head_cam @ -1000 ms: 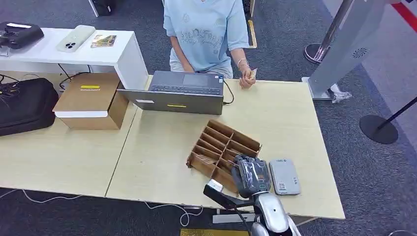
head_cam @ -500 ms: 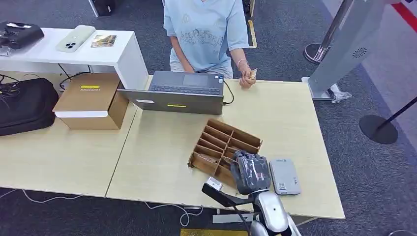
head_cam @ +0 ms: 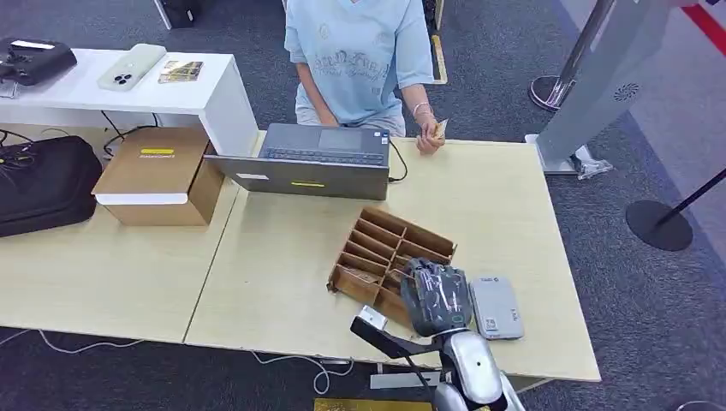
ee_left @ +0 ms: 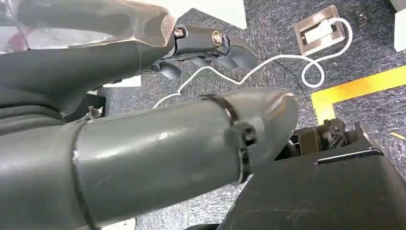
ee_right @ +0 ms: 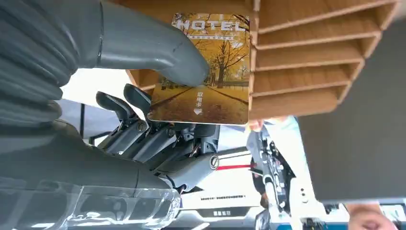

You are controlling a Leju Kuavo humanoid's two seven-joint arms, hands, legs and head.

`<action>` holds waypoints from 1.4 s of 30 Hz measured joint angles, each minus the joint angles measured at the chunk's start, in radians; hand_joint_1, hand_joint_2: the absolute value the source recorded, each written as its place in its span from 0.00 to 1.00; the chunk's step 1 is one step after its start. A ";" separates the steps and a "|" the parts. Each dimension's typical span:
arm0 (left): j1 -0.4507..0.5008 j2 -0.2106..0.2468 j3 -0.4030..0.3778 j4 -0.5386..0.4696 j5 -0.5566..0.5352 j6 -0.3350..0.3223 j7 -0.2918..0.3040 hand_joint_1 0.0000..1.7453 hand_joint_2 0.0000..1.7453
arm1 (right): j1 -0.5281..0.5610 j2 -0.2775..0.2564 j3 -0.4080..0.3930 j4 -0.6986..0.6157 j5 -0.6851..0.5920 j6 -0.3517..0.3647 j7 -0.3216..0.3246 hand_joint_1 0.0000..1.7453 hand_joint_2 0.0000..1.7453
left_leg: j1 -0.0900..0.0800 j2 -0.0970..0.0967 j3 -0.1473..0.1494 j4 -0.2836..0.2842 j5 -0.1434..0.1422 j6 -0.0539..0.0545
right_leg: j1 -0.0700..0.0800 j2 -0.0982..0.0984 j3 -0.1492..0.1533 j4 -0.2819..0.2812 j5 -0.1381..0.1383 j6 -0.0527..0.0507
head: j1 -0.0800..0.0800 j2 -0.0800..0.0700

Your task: Pass the card to the sensor for recognition and then transmit it.

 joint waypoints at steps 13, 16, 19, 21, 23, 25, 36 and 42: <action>-0.002 0.000 -0.001 0.000 0.002 -0.001 -0.005 0.00 0.00 | 0.012 0.002 0.000 -0.055 -0.011 -0.068 -0.040 1.00 1.00 | 0.000 0.000 0.000 0.000 0.000 0.000 | 0.000 0.000 0.000 0.000 0.000 0.000 | 0.000 0.000; -0.002 0.000 -0.001 0.000 0.002 -0.001 -0.005 0.00 0.00 | 0.012 0.006 0.000 -0.067 -0.010 -0.071 -0.042 1.00 1.00 | 0.000 0.000 0.000 0.000 0.000 0.000 | 0.000 0.000 0.000 0.000 0.000 0.000 | 0.000 0.000; -0.002 0.000 -0.001 0.000 0.002 -0.002 -0.006 0.00 0.00 | 0.012 0.010 0.000 -0.077 -0.019 -0.077 -0.059 1.00 1.00 | 0.000 0.000 0.000 0.000 0.000 0.000 | 0.000 0.000 0.000 0.000 0.000 0.000 | 0.000 0.000; -0.003 0.000 -0.001 0.000 0.002 -0.003 -0.009 0.00 0.00 | 0.012 0.012 0.000 -0.087 -0.033 -0.082 -0.071 1.00 1.00 | 0.000 0.000 0.000 0.000 0.000 0.000 | 0.000 0.000 0.000 0.000 0.000 0.000 | 0.000 0.000; -0.005 0.000 -0.001 0.000 0.002 -0.007 -0.015 0.00 0.00 | 0.012 0.015 0.001 -0.094 -0.036 -0.087 -0.079 1.00 1.00 | 0.000 0.000 0.000 0.000 0.000 0.000 | 0.000 0.000 0.000 0.000 0.000 0.000 | 0.000 0.000; -0.006 0.000 -0.001 0.000 0.002 -0.009 -0.016 0.00 0.00 | 0.011 0.016 0.002 -0.101 -0.043 -0.090 -0.082 1.00 1.00 | 0.000 0.000 0.000 0.000 0.000 0.000 | 0.000 0.000 0.000 0.000 0.000 0.000 | 0.000 0.000; -0.009 0.000 -0.002 0.000 -0.001 -0.012 -0.019 0.00 0.00 | -0.057 0.016 0.021 -0.114 -0.048 -0.119 -0.095 1.00 1.00 | 0.000 0.000 0.000 0.000 0.000 0.000 | 0.000 0.000 0.000 0.000 0.000 0.000 | 0.000 0.000; -0.013 -0.002 -0.003 0.000 -0.002 -0.015 -0.027 0.00 0.00 | -0.132 0.008 0.046 -0.100 -0.067 -0.146 -0.101 1.00 1.00 | 0.000 0.000 0.000 0.000 0.000 0.000 | 0.000 0.000 0.000 0.000 0.001 0.000 | 0.000 0.000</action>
